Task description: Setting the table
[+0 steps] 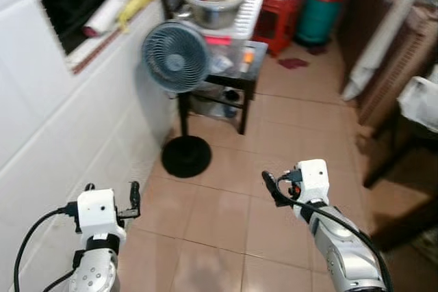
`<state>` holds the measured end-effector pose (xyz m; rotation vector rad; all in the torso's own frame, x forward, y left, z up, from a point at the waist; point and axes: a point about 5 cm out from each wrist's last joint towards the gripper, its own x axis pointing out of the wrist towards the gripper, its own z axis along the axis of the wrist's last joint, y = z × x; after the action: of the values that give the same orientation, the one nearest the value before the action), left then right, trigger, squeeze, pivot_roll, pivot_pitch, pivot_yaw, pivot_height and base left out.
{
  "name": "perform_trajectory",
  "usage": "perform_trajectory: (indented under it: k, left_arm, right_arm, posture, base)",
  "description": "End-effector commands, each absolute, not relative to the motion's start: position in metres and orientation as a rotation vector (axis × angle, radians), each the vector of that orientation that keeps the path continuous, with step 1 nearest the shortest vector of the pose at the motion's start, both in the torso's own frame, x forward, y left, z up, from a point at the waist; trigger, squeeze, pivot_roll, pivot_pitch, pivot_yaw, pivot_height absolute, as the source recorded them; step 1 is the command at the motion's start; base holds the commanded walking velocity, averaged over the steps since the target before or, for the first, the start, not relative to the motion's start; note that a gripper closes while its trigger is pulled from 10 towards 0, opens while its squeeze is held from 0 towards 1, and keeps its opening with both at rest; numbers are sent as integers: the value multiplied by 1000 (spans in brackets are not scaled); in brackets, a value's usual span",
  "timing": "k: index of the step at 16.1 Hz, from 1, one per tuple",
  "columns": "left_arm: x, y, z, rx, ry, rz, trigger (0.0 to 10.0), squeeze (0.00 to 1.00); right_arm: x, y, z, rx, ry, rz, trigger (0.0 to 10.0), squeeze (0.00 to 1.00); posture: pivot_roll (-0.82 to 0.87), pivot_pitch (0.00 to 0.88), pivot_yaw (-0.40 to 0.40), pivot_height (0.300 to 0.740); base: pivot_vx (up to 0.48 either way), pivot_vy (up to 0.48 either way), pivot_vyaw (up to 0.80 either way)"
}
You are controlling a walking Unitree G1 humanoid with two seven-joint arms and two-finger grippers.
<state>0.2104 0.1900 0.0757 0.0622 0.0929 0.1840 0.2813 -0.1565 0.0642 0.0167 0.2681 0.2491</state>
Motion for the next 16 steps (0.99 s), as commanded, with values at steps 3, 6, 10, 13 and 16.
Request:
perform_trajectory:
  k: [3, 6, 10, 13, 16]
  left_arm:
    - [211, 189, 74, 57, 104, 186, 10000, 0]
    - [213, 188, 73, 52, 103, 182, 10000, 0]
    - [213, 187, 73, 56, 103, 178, 10000, 0]
    - [215, 190, 74, 70, 98, 188, 10000, 0]
    - [222, 187, 77, 50, 92, 150, 10000, 0]
  right_arm:
    - [282, -163, 60, 33, 305, 210, 10000, 0]
    - [283, -162, 60, 24, 303, 211, 10000, 0]
    - [285, -164, 61, 32, 303, 190, 10000, 0]
    - [285, -164, 60, 39, 304, 183, 10000, 0]
    - [286, -165, 61, 42, 291, 176, 10000, 0]
  posture:
    - [-90, 78, -8, 740]
    - [-92, 77, -7, 740]
    - [-92, 79, -3, 740]
    - [-94, 80, -3, 740]
    - [-98, 79, -2, 740]
  base:
    - [0, 0, -673]
    - [0, 0, -671]
    - [0, 0, -678]
    - [0, 0, -681]
    - [0, 0, -688]
